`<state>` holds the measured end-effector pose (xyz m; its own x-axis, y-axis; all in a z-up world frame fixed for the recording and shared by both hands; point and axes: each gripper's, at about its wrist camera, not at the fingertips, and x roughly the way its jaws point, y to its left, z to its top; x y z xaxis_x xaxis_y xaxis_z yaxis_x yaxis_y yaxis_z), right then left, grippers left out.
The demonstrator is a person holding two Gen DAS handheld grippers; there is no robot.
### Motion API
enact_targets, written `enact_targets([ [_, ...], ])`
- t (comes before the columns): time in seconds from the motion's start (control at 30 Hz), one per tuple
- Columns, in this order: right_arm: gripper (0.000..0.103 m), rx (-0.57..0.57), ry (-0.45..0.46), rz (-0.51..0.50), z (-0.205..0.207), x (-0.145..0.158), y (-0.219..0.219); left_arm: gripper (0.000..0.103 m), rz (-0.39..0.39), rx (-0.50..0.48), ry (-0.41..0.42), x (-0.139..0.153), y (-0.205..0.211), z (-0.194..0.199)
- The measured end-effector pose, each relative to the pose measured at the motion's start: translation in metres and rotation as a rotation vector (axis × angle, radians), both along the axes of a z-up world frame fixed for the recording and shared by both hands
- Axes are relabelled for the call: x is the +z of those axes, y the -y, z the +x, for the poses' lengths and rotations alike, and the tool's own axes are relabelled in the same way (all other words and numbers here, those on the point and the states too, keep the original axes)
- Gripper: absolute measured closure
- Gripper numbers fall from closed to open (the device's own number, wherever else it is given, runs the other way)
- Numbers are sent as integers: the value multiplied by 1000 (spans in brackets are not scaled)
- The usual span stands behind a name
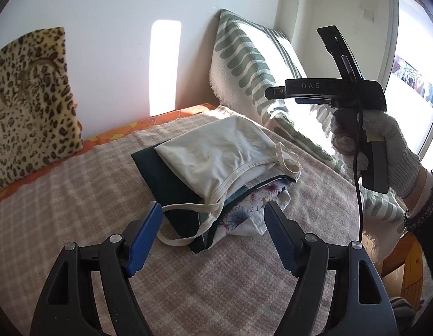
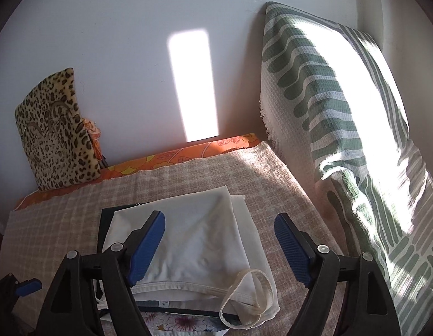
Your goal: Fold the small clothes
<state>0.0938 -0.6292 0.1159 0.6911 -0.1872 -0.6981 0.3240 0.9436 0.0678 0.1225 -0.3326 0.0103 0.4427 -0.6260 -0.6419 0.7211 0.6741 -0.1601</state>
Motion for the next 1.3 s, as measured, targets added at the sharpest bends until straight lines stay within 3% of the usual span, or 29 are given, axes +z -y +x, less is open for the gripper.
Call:
enact_targets([
  [0.4, 1, -13, 86, -22, -61, 34, -39, 24, -42, 20, 54, 28, -26, -33],
  [0.63, 0, -30, 108, -77, -102, 38, -68, 22, -47, 41, 53, 39, -42, -56],
  [0.77, 0, -35, 112, -85, -125, 33, -80, 16, -61, 77, 65, 43, -54, -69],
  [0.9, 0, -51, 114, -71, -147, 26, -88, 1, -64, 126, 76, 43, -63, -76],
  [1.17, 0, -84, 117, -61, -174, 17, -98, 1, -14, 128, 89, 31, -67, -88],
  [1.3, 0, -92, 120, -47, -181, 14, -100, 0, -12, 116, 50, 23, -70, -91],
])
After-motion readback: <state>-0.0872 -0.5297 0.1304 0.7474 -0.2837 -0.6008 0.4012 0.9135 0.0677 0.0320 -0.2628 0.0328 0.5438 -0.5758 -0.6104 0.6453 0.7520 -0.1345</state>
